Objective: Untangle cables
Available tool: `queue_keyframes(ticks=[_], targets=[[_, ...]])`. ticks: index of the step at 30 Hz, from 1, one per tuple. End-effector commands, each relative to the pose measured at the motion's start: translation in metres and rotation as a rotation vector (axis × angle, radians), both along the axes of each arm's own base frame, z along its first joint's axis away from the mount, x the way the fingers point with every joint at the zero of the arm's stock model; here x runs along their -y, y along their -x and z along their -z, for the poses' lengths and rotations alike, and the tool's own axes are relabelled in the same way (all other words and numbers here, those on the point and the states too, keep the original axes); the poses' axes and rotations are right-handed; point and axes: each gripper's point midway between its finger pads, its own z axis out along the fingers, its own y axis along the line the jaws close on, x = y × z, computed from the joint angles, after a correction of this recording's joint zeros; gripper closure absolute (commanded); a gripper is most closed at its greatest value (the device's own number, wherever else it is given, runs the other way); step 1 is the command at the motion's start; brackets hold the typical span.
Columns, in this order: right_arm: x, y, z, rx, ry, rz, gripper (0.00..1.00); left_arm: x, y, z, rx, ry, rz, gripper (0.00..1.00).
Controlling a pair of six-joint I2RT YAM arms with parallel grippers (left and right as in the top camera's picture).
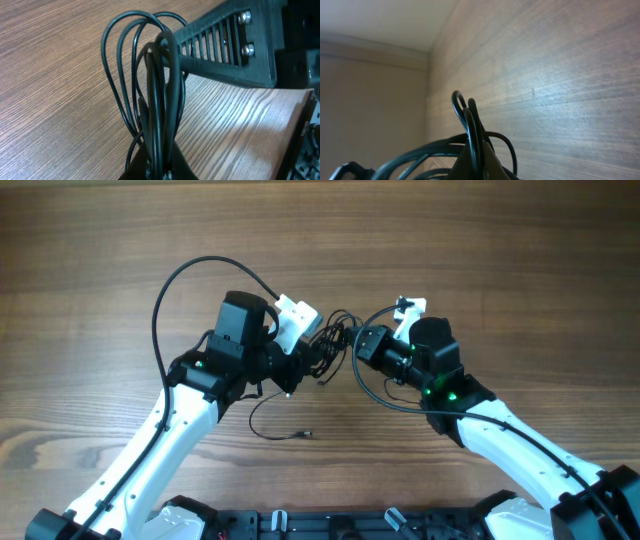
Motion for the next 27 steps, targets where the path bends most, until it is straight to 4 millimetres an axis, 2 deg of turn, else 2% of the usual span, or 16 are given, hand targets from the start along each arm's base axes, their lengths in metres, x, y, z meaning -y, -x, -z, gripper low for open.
queue_keyframes(ticks=[1,3,5,7,12,13,15,16,18,19,21,22,23,27], targets=[[0.030,-0.010,0.019,-0.039,0.088,0.095,0.96,-0.027,-0.019,-0.008,0.074,-0.060,-0.100,0.96],[0.051,-0.017,0.024,-0.026,0.137,0.099,0.96,-0.047,-0.027,-0.012,0.094,-0.080,-0.169,0.96],[0.066,-0.022,0.016,0.008,0.099,0.039,0.95,-0.067,-0.034,-0.016,0.099,-0.083,-0.231,0.95],[0.097,-0.029,0.010,-0.005,0.027,0.056,0.96,-0.085,-0.040,-0.014,0.084,-0.089,-0.287,0.96],[0.159,-0.035,-0.006,0.007,-0.095,0.117,0.96,-0.093,-0.037,-0.010,0.041,-0.087,-0.326,0.96],[0.159,-0.032,-0.009,0.009,-0.117,0.093,0.84,-0.093,-0.038,-0.011,0.040,-0.080,-0.330,0.96],[0.142,-0.024,-0.014,0.037,-0.129,-0.004,0.59,-0.087,-0.037,-0.013,0.027,-0.044,-0.321,0.96],[0.124,-0.015,-0.017,0.059,-0.132,-0.092,0.40,-0.081,-0.034,-0.017,0.023,-0.009,-0.291,0.96],[0.091,-0.003,-0.018,0.054,-0.138,-0.192,0.26,-0.077,-0.033,-0.019,0.023,0.011,-0.276,0.96],[0.074,0.003,-0.017,0.051,-0.130,-0.233,0.22,-0.075,-0.033,-0.019,0.019,0.018,-0.268,0.96],[0.043,0.013,-0.010,0.047,-0.085,-0.283,0.21,-0.072,-0.031,-0.021,0.014,0.037,-0.252,0.96],[0.035,0.015,-0.007,0.046,-0.063,-0.284,0.22,-0.071,-0.030,-0.021,0.013,0.040,-0.249,0.96],[0.026,0.014,0.000,0.046,-0.010,-0.255,0.30,-0.070,-0.030,-0.022,0.011,0.046,-0.243,0.96],[0.014,0.013,0.015,-0.051,0.023,-0.134,0.39,-0.064,-0.026,-0.025,0.001,0.078,-0.214,0.96]])
